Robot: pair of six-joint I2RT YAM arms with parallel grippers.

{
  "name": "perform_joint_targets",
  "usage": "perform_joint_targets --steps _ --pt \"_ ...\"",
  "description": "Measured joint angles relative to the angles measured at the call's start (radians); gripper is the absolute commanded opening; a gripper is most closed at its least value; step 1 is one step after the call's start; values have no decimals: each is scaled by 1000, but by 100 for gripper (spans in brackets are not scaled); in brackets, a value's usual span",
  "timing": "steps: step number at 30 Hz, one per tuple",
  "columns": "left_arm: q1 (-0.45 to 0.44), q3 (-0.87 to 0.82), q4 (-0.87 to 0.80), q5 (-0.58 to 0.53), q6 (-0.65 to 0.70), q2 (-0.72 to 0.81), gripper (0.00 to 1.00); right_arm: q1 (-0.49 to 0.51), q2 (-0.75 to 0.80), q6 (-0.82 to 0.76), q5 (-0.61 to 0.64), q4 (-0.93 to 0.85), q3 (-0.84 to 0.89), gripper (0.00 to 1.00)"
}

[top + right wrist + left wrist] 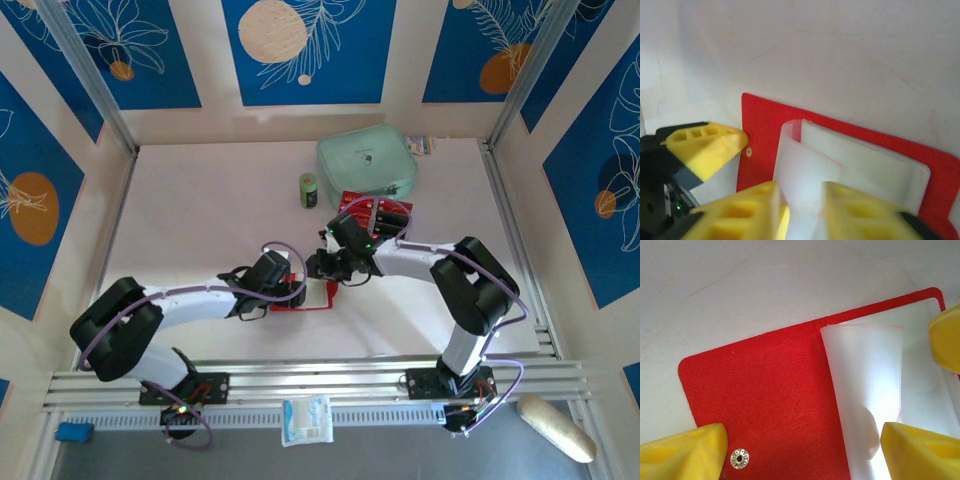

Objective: Put the credit cards into the card holder

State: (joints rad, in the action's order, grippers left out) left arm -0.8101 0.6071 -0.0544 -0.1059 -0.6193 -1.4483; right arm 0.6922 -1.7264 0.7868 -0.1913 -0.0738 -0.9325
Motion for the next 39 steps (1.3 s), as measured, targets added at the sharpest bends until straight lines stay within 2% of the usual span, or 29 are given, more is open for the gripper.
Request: perform_joint_targets --steps 20,25,27,32,39 --pt "0 -48 10 0 -3 68 82 -3 -46 68 -60 61 27 46" --pt "0 -51 7 -1 0 92 95 -2 -46 90 -96 68 22 50" --pt "0 -52 -3 -8 -1 124 100 2 -45 104 -106 66 16 54" --pt "9 -60 -36 -32 -3 249 100 20 -39 150 -119 66 -15 64" --pt "33 -81 -68 -54 -4 402 100 56 -49 237 -124 68 -89 67"
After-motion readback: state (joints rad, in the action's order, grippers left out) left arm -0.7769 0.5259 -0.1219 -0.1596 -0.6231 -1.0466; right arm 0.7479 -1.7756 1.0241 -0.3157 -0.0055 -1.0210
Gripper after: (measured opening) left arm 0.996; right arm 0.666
